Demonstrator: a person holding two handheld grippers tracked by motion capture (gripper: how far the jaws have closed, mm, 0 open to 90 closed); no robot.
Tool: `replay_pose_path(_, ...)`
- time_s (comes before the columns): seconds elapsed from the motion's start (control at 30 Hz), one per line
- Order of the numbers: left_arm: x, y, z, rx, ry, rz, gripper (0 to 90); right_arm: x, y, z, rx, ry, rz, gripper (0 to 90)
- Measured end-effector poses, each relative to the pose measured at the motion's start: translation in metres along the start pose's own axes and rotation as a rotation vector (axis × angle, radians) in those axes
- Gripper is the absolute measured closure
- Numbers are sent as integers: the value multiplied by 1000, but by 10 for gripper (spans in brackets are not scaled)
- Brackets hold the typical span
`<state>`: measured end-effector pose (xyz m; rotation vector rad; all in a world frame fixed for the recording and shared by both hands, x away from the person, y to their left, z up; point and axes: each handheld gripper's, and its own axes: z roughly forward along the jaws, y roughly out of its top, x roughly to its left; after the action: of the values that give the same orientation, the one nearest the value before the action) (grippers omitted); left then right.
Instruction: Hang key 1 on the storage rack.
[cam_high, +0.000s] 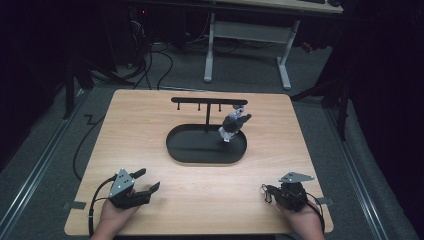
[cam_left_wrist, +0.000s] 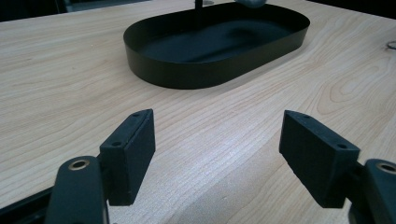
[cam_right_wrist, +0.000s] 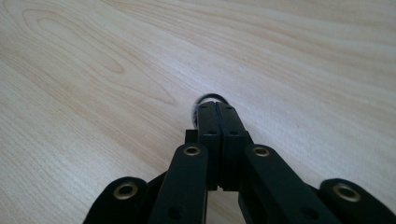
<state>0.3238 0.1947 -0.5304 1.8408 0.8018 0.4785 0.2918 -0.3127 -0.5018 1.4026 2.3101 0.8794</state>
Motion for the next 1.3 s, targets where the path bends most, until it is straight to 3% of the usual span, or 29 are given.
replay_pose_path(0.33, -1, 0, 0, 2, 2, 2, 276, 7, -1, -6, 129, -13, 51, 717)
replay_pose_path(0.43, -1, 0, 1, 7, 0, 10, 276, 13, 3, 1, 219, -39, 30, 741)
replay_pose_path(0.5, -1, 0, 1, 6, 0, 10, 277, 17, 12, 4, 291, -62, -14, 745)
replay_pose_path(0.53, -1, 0, 1, 6, 0, 10, 277, 17, 12, 4, 291, -62, -14, 745)
replay_pose_path(0.57, -1, 0, 0, 6, 0, 9, 276, 19, 20, 6, 359, -80, -61, 743)
replay_pose_path(0.6, -1, 0, 0, 6, 0, 9, 277, 20, 24, 6, 388, -82, -71, 740)
replay_pose_path(0.67, -1, 0, 0, 6, -1, 10, 276, 19, 31, 7, 439, -83, -75, 738)
replay_pose_path(0.83, -1, 0, 0, 6, -5, 13, 276, 12, 43, 10, 550, -40, -17, 740)
replay_pose_path(0.9, -1, 0, 0, 5, -6, 12, 277, 11, 45, 14, 593, -32, -17, 744)
replay_pose_path(0.97, -1, 0, 0, 3, -8, 13, 277, 10, 46, 18, 617, -32, 2, 779)
replay_pose_path(1.0, -1, 0, 0, 3, -8, 13, 277, 10, 47, 20, 623, -35, -19, 828)
replay_pose_path(1.1, -1, 0, 0, 1, -10, 11, 277, 12, 51, 24, 638, -41, -57, 837)
replay_pose_path(1.3, -1, 0, 0, 1, -9, 10, 278, 14, 57, 29, 676, -45, -84, 835)
